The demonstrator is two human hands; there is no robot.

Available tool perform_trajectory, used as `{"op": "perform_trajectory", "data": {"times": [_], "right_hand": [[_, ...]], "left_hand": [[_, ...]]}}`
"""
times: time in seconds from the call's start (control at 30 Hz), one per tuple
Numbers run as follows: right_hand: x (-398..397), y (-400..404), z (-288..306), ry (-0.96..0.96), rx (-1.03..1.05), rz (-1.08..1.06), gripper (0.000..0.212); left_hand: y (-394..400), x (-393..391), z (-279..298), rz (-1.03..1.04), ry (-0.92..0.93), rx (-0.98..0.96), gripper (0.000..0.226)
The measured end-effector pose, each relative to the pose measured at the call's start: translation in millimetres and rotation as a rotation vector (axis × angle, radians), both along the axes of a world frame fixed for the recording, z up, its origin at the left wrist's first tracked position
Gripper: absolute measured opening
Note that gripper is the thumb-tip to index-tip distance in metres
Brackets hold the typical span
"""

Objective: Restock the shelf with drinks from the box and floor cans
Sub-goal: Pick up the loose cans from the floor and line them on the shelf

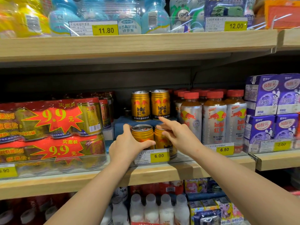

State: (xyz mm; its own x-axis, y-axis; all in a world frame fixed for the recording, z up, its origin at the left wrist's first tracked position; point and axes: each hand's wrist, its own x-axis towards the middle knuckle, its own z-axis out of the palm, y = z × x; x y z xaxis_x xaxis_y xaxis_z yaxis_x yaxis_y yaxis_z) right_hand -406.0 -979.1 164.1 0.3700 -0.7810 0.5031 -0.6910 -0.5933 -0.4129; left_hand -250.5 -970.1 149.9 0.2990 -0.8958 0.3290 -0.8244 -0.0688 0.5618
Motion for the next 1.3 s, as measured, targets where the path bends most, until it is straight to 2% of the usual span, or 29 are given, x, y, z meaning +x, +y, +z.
{"op": "perform_trajectory", "data": {"times": [0.17,0.27,0.43,0.53,0.63,0.73,0.8,0.93,1.07,1.2,1.3], "right_hand": [[-0.6,6.1,-1.5,0.006,-0.019,0.026,0.054],[-5.2,18.8,-2.3,-0.11,-0.051,0.056,0.053],[-30.9,54.1,-15.3,-0.227,-0.088,0.034,0.049],[-57.0,85.5,-30.8,-0.227,-0.057,0.01,0.047],[-98.4,129.5,-58.7,-0.234,-0.039,-0.025,0.046],[-149.7,181.3,-100.2,-0.234,0.058,-0.091,0.046],[-181.5,214.2,-130.9,-0.211,0.145,-0.133,0.045],[-254.3,291.9,-207.0,-0.149,0.387,-0.273,0.045],[-303.6,356.1,-279.3,-0.087,0.649,-0.38,0.043],[-331.5,407.8,-340.8,-0.073,0.884,-0.472,0.042],[-338.9,429.1,-380.1,-0.076,1.044,-0.525,0.039]], "left_hand": [[2.2,0.7,-0.2,-0.027,-0.039,0.005,0.092],[9.8,-0.9,-1.9,-0.052,-0.088,-0.085,0.097],[43.7,-27.4,-13.8,-0.167,-0.13,-0.428,0.069],[69.6,-57.9,-27.4,-0.264,-0.113,-0.493,0.053],[108.1,-102.8,-54.9,-0.338,-0.118,-0.503,0.05],[154.9,-151.7,-95.9,-0.383,-0.091,-0.405,0.047],[183.0,-176.4,-125.1,-0.407,-0.146,-0.341,0.048],[250.2,-228.2,-194.4,-0.447,-0.112,0.043,0.049],[305.0,-252.1,-259.9,-0.508,-0.189,0.315,0.047],[341.9,-259.3,-318.1,-0.547,-0.254,0.587,0.049],[353.7,-256.7,-361.4,-0.542,-0.221,0.788,0.048]]}}
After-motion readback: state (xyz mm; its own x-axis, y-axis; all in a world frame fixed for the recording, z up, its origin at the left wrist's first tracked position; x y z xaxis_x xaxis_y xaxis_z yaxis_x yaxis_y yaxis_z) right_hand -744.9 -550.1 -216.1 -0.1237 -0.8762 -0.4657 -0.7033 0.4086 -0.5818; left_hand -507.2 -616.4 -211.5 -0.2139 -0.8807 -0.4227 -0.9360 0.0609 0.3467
